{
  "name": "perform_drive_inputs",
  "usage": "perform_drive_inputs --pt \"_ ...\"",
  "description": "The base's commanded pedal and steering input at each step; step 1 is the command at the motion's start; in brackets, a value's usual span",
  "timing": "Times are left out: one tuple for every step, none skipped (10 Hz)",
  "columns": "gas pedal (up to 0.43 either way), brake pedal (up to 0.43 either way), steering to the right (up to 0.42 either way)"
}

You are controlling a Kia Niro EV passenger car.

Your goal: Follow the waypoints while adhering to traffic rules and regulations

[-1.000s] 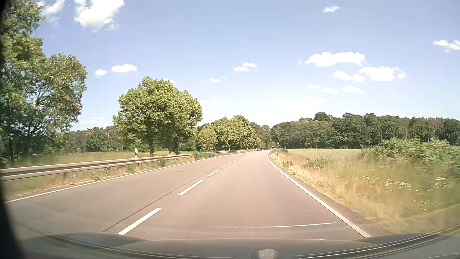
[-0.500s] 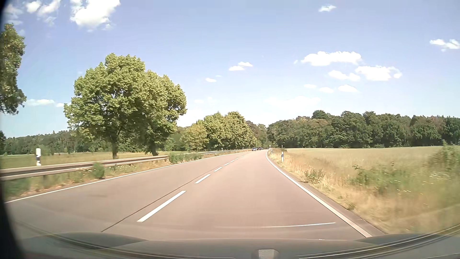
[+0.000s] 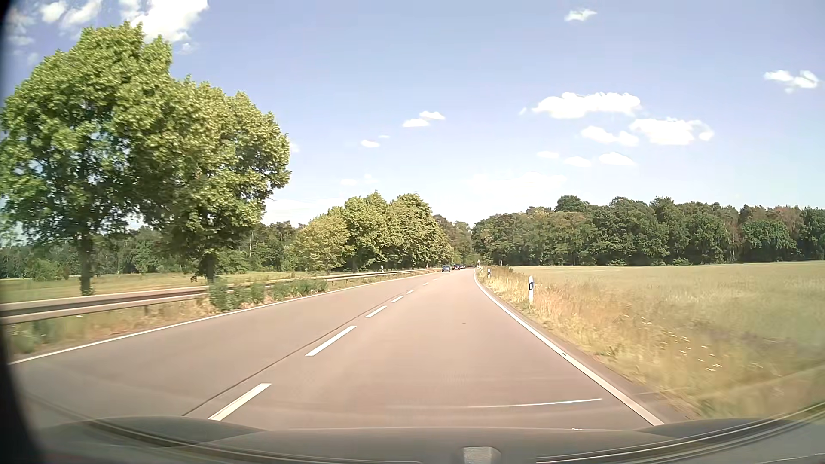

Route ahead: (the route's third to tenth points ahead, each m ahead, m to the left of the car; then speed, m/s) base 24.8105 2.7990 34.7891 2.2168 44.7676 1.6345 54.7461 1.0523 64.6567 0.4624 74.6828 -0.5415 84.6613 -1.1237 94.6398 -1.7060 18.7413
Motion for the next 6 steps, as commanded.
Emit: perform_drive_inputs --pt "0.087 0.03 0.008" --pt "0.087 0.03 0.008" --pt "0.079 0.03 0.008" --pt "0.079 0.03 0.008" --pt "0.067 0.03 0.008" --pt "0.067 0.03 0.008"
